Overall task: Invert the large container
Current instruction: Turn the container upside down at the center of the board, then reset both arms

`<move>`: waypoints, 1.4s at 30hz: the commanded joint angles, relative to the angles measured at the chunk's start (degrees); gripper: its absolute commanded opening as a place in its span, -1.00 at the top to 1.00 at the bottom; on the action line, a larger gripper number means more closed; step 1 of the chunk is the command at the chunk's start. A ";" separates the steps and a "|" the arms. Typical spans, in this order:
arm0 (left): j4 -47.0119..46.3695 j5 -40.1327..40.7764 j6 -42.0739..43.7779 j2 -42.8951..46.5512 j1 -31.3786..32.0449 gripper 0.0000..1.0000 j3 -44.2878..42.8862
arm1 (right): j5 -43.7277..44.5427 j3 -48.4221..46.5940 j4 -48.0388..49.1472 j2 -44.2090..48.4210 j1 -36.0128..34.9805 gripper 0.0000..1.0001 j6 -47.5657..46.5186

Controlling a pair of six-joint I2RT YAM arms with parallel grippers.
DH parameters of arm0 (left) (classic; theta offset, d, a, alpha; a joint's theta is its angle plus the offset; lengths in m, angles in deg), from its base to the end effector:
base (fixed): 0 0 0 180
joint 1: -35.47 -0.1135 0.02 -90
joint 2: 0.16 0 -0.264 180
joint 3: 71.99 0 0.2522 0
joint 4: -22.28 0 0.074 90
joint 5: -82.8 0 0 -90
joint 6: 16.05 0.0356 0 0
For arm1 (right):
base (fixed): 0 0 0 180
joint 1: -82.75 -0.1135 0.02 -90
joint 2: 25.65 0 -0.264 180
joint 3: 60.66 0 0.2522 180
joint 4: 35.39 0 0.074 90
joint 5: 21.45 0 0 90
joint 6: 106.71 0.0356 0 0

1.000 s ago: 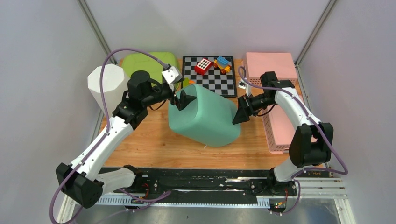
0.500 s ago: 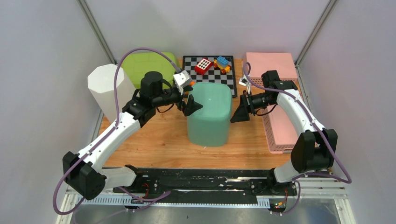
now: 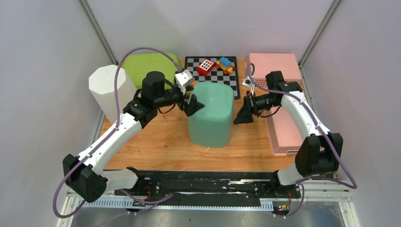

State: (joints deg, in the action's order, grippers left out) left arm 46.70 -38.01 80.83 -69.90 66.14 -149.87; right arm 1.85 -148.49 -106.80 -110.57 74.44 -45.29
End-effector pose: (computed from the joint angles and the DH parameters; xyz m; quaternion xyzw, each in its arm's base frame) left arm 0.2303 -0.1578 0.3676 0.3991 0.6790 -0.3272 0.5221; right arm 0.2731 0.0729 0.3073 -0.3569 0.7461 0.5043 0.2484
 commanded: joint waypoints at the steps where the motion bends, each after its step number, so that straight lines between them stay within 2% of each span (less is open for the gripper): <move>1: 3.31 5.22 1.57 2.26 0.52 -1.00 -3.50 | -0.10 -0.43 -0.08 2.14 0.61 -0.77 -1.72; 12: 17.05 15.96 11.01 7.27 0.44 -1.00 -9.55 | 5.00 -5.51 3.69 6.66 1.98 -0.78 6.85; 18: 26.74 14.01 17.64 13.19 0.44 -1.00 -8.82 | 10.65 -6.17 3.67 15.93 1.93 -0.85 4.99; 21: 30.58 14.22 18.10 15.95 0.44 -1.00 -7.96 | 12.74 -5.49 3.30 21.30 1.98 -0.99 4.13; 31: 38.11 19.38 17.42 30.45 0.44 -1.00 -1.98 | 14.70 1.19 0.03 43.57 1.97 -1.00 -9.48; 38: 45.24 18.54 22.12 42.09 0.43 -1.00 2.07 | 9.04 -0.96 -16.45 49.74 1.99 -1.00 -21.60; 42: 44.34 19.71 21.77 46.10 0.17 -1.00 5.47 | 5.16 -0.76 -26.76 53.00 1.99 -1.00 -30.31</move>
State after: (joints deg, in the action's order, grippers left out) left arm 89.01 -19.41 101.42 -26.55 66.32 -147.57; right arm 12.78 -149.47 -120.26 -60.41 75.71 -64.15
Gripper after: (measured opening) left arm 0.999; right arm 0.999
